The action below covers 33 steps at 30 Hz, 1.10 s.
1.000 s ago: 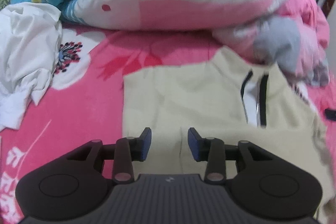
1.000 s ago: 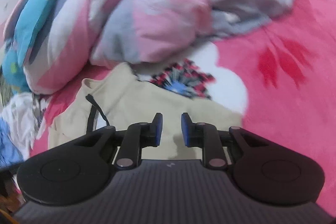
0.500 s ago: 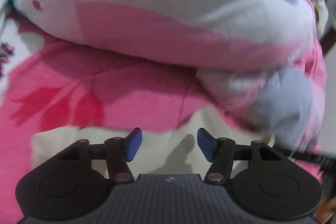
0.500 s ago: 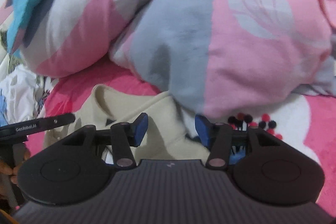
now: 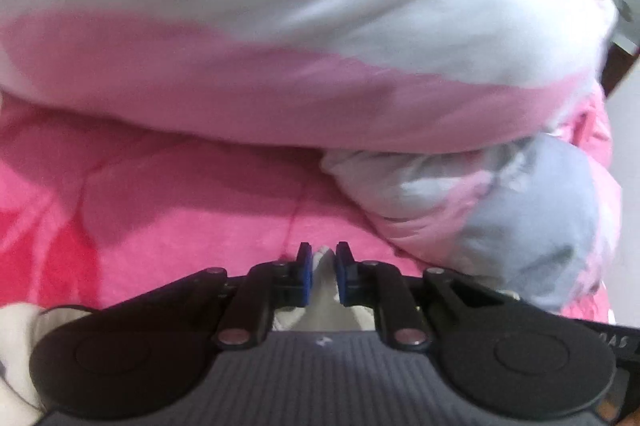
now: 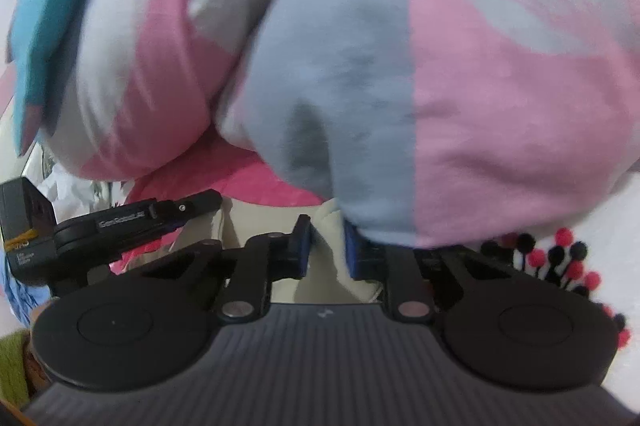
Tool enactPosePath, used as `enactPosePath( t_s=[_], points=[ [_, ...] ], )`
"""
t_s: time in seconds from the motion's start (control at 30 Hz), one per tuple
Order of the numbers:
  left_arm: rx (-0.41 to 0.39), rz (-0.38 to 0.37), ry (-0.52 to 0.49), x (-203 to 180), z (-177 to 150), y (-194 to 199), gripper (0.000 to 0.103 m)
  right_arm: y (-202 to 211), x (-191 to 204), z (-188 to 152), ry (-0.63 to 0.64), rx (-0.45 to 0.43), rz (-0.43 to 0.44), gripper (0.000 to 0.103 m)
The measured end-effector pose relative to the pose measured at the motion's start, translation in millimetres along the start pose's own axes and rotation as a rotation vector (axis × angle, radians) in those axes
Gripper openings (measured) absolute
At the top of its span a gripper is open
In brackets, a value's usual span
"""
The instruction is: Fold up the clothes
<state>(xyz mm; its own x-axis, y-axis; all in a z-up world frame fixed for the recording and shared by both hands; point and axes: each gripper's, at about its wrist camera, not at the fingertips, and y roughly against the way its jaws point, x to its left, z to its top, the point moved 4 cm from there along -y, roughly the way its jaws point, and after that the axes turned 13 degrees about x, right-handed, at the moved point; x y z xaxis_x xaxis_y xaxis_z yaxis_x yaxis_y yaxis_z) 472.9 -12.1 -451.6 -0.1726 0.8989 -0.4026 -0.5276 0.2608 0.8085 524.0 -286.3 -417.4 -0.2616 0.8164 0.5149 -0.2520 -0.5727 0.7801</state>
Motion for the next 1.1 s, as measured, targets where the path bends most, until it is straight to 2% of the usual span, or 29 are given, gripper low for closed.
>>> enactPosePath(
  t_s=[0.13,0.27,0.37,0.43,0.5,0.57,0.63,0.73,0.77,0.9,0.93,0.97,1.03,1.1],
  points=[
    [-0.074,-0.040,-0.095,-11.2,-12.4,38.0,0.011,30.1,24.2,-16.6,0.151,-0.075,-0.028,0.013],
    [-0.107,-0.035,-0.255,-18.6,-39.7,76.4,0.011,53.6,65.0,-44.2,0.457,-0.116,-0.158,0.013],
    [-0.077,0.012,-0.416,-23.0,-72.2,93.3,0.011,54.0,84.5,-81.2,0.682,-0.077,-0.252,0.014],
    [-0.035,0.065,-0.534,-23.5,-96.7,89.3,0.011,51.1,94.0,-106.4,0.828,-0.043,-0.321,0.014],
    [0.013,0.121,-0.635,-24.8,-119.7,82.9,0.011,35.7,93.2,-129.6,0.940,0.028,-0.377,0.014],
    [0.058,0.165,-0.681,-22.7,-135.9,70.0,0.011,17.6,86.5,-144.7,0.999,0.107,-0.445,0.014],
    [0.087,0.185,-0.656,-16.8,-140.8,63.8,0.007,5.8,79.1,-154.5,1.019,0.168,-0.524,0.016],
    [0.095,0.205,-0.624,-8.5,-140.3,62.3,0.007,25.5,90.0,-155.1,0.945,0.150,-0.537,0.022],
    [0.093,0.212,-0.616,-4.0,-140.0,67.3,0.007,38.5,96.6,-154.4,0.910,0.129,-0.513,0.025],
    [0.107,0.215,-0.599,0.4,-139.8,71.8,0.007,109.3,130.4,-139.8,0.736,-0.038,-0.249,0.032],
    [0.111,0.217,-0.599,1.3,-139.4,71.6,0.007,120.3,135.5,-130.9,0.699,-0.097,-0.209,0.035],
    [0.115,0.220,-0.596,2.2,-138.5,71.8,0.007,126.9,138.5,-118.4,0.659,-0.161,-0.186,0.042],
    [0.118,0.229,-0.596,2.9,-138.9,70.7,0.007,122.4,134.8,-90.6,0.574,-0.240,-0.167,0.043],
    [0.117,0.240,-0.599,3.4,-141.2,71.6,0.007,96.6,123.1,-54.2,0.491,-0.264,-0.164,0.043]
  ],
)
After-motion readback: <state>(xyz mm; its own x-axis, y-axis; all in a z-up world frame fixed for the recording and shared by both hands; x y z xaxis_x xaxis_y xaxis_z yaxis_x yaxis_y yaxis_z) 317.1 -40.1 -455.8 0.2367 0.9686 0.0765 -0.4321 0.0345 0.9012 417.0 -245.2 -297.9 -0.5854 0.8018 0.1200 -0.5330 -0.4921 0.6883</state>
